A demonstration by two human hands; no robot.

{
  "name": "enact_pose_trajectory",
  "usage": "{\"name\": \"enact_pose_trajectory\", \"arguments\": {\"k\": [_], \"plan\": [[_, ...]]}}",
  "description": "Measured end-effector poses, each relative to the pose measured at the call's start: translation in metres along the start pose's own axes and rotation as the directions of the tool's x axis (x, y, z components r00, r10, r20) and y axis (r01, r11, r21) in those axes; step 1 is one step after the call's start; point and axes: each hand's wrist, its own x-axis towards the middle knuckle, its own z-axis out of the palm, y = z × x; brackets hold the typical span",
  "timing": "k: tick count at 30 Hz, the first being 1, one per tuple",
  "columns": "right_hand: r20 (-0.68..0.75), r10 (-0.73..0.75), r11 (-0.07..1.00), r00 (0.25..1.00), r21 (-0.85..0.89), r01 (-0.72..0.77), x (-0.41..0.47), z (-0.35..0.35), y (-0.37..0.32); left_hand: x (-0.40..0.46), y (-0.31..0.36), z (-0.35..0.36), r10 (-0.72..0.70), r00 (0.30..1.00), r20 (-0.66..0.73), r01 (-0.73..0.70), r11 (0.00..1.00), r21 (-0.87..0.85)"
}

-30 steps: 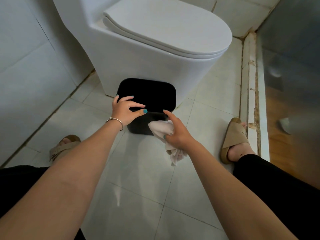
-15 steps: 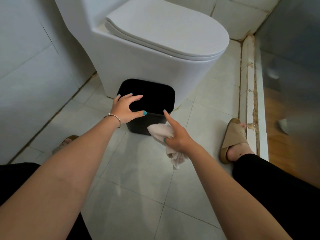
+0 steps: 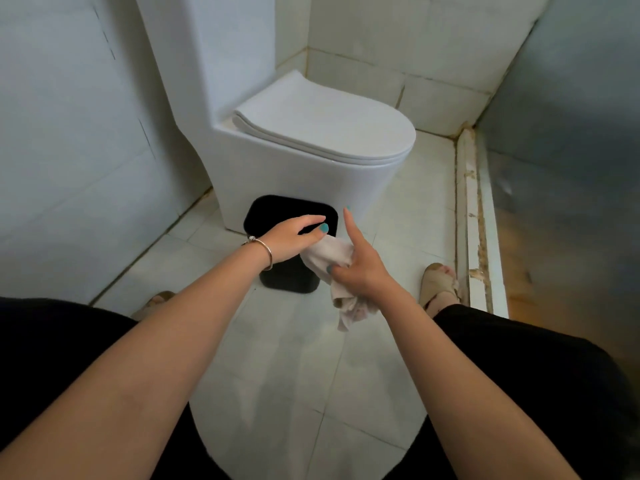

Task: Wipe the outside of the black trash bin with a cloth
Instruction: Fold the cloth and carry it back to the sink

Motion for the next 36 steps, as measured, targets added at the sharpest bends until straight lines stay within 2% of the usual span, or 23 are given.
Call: {"name": "enact_pose_trajectory", "arguments": {"k": [2,6,9,18,21,23,28,31,34,36], "plan": [[-0.022,-0.012,1.0,1.0,-0.001,0.012,-0.004,-0.005,-0.008,-0.006,0.01,-0.001,-0.024,1.0,0.003,0.024,0.999,-0.022],[-0.068,-0.028,1.0,0.997,-0.004,0.028,-0.014,-0.018,-0.026,-0.017,0.026,-0.008,-0.109,0.992,-0.066,0.115,0.988,0.102],[-0.109,-0.069,0.998,0.992,-0.012,0.068,-0.019,-0.025,-0.037,-0.024,0.035,-0.015,-0.145,0.979,-0.146,0.153,0.987,0.044],[-0.205,-0.14,0.989,0.969,0.009,0.145,-0.018,-0.041,-0.059,-0.024,0.075,-0.032,0.003,0.978,-0.21,-0.053,0.971,-0.233],[-0.217,-0.169,0.984,0.961,0.02,0.177,-0.014,-0.044,-0.062,-0.016,0.082,-0.034,0.011,0.979,-0.202,-0.089,0.921,-0.38],[-0.216,-0.154,0.986,0.964,0.024,0.163,-0.009,-0.046,-0.064,-0.012,0.087,-0.034,0.001,0.977,-0.215,-0.091,0.907,-0.412],[-0.177,-0.018,0.996,0.984,0.079,0.033,0.004,-0.049,-0.067,-0.002,0.095,-0.039,0.125,0.94,-0.319,-0.193,0.962,-0.192],[-0.132,0.06,0.986,0.989,0.163,-0.038,0.01,-0.058,-0.069,0.003,0.103,-0.044,0.224,0.902,-0.368,-0.267,0.961,-0.068],[-0.072,0.109,0.948,0.991,0.307,-0.082,0.021,-0.071,-0.072,0.007,0.111,-0.054,0.288,0.877,-0.384,-0.327,0.944,-0.037],[-0.084,0.095,0.903,0.992,0.426,-0.05,0.027,-0.079,-0.075,0.009,0.114,-0.061,0.329,0.863,-0.383,-0.363,0.932,-0.017]]}}
